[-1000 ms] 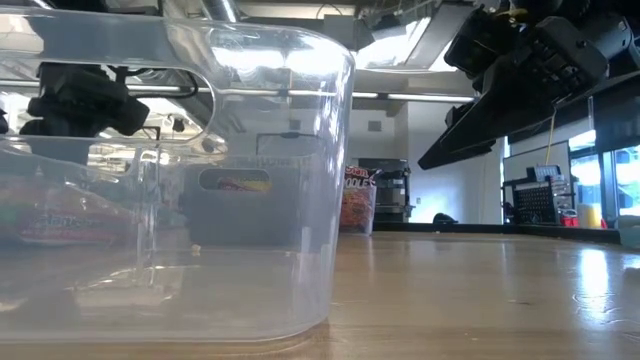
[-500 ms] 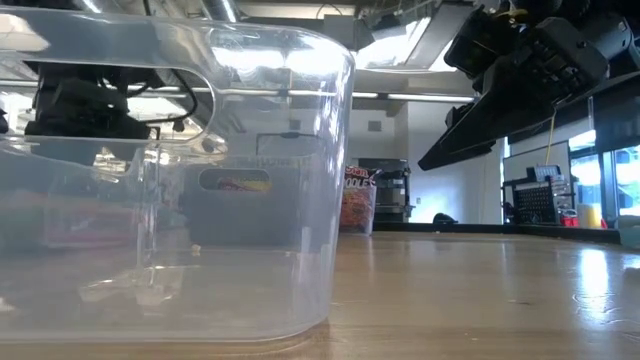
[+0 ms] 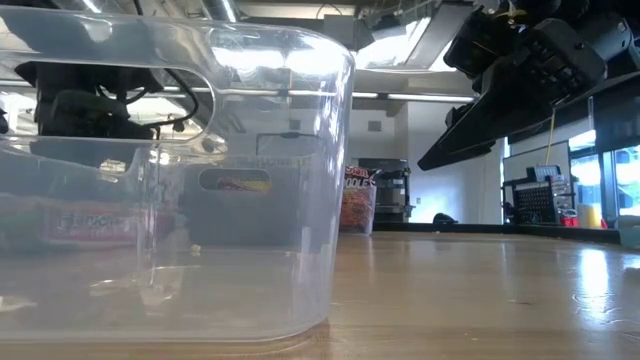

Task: Sort Maruchan noodles
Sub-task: Put the top green noodle pack into the black bin

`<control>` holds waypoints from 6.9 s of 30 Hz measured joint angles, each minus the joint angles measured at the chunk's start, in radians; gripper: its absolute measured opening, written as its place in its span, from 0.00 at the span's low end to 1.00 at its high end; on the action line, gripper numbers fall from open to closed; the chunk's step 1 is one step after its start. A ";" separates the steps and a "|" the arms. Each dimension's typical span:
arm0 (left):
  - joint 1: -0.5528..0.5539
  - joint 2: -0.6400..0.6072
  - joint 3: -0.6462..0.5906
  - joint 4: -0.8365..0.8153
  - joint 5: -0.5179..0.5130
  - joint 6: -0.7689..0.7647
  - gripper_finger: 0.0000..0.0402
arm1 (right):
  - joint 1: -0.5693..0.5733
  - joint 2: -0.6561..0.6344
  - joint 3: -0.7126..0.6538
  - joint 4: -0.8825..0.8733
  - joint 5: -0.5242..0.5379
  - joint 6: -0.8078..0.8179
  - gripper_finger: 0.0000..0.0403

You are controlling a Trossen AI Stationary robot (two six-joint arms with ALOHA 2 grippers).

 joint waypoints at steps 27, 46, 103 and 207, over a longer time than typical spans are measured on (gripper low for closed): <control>-0.021 -0.001 -0.002 0.066 -0.148 0.154 0.07 | 0.000 0.000 0.000 0.000 0.018 0.000 0.67; -0.219 -0.033 0.013 0.046 -0.324 0.114 0.00 | 0.000 0.001 0.008 -0.001 0.027 -0.005 0.67; -0.563 -0.034 0.177 0.193 -0.939 0.357 0.00 | -0.260 0.519 0.609 0.147 -0.132 -0.049 0.67; -0.486 -0.068 0.205 0.522 -0.602 0.469 0.79 | -0.214 0.414 0.736 -0.114 -0.322 -0.233 0.29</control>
